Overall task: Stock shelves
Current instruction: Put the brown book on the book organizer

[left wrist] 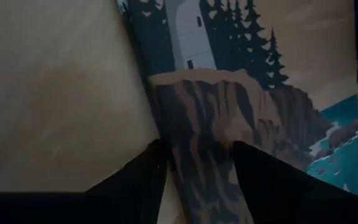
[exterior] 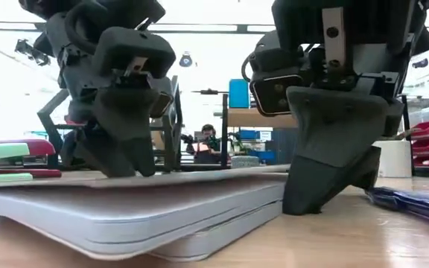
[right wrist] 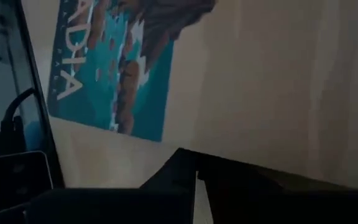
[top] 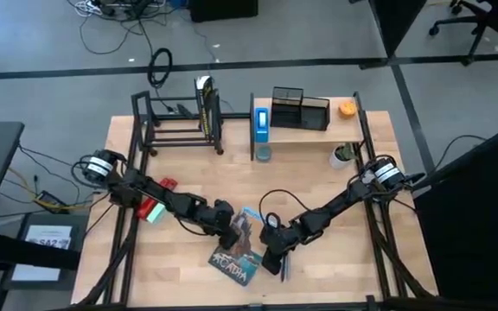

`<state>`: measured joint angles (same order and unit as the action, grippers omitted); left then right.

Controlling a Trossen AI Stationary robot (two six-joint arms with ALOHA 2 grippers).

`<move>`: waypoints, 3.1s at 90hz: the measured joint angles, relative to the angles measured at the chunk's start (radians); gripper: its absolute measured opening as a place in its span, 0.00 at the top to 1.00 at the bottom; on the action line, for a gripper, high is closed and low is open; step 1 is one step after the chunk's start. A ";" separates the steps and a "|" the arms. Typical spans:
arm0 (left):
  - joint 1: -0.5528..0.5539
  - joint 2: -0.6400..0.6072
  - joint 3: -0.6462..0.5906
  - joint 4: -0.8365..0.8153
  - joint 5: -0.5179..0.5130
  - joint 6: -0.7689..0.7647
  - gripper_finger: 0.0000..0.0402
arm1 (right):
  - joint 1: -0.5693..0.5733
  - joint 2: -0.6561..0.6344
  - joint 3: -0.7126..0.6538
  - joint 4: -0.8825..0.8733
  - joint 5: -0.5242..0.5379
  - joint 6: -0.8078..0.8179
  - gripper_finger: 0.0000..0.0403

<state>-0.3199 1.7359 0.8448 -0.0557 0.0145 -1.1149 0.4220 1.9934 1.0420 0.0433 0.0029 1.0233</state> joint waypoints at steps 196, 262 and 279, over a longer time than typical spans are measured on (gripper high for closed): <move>0.031 -0.011 -0.040 0.252 -0.067 0.055 0.53 | 0.033 -0.053 0.025 -0.114 0.090 -0.058 1.00; 0.031 -0.030 -0.043 0.428 0.028 0.007 0.71 | 0.057 -0.050 -0.014 -0.084 0.215 -0.045 1.00; 0.031 -0.030 -0.043 0.397 -0.016 0.017 0.96 | 0.070 -0.050 -0.013 -0.086 0.225 -0.045 1.00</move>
<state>-0.2893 1.7055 0.8013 0.3410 -0.0017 -1.0974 0.4919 1.9438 1.0286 -0.0429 0.2283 0.9783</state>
